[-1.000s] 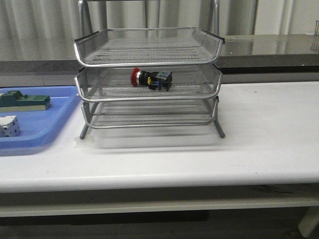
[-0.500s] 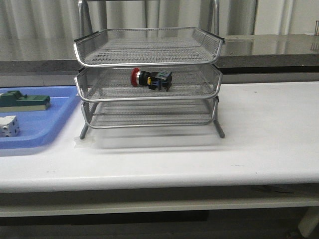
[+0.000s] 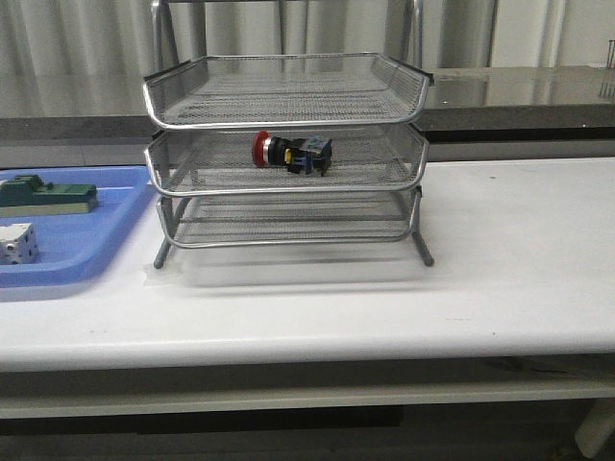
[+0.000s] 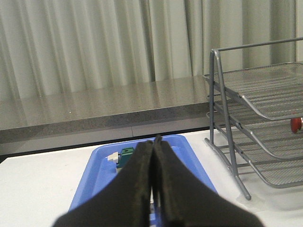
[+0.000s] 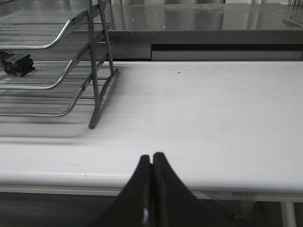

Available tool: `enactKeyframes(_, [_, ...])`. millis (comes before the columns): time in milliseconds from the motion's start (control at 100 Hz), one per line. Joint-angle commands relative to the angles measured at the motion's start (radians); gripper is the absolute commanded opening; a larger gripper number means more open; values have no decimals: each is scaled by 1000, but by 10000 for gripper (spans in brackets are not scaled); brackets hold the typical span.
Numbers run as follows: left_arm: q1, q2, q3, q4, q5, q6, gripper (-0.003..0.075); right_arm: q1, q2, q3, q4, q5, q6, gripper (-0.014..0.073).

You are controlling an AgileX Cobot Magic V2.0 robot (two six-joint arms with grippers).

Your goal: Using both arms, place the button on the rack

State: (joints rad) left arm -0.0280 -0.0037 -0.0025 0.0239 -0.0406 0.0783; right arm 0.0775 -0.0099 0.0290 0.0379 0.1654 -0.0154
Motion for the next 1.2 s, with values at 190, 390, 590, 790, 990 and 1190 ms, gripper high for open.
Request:
enactKeyframes(190, [-1,-33,55,-3,-32,-12,-21,-5,-20,-20,2,-86,0,-60])
enactKeyframes(390, [-1,-33,55,-14,-32,-12,-21,-5,-20,-20,2,-86,0,-60])
enactKeyframes(590, [-1,-33,55,-14,-32,-12,-21,-5,-20,-20,2,-86,0,-60])
enactKeyframes(790, [-1,-33,55,-14,-32,-12,-21,-5,-20,-20,2,-86,0,-60])
enactKeyframes(990, [-1,-33,55,-14,-32,-12,-21,-5,-20,-20,2,-86,0,-60])
enactKeyframes(1190, [-1,-33,55,-14,-32,-12,-21,-5,-20,-20,2,-86,0,-60])
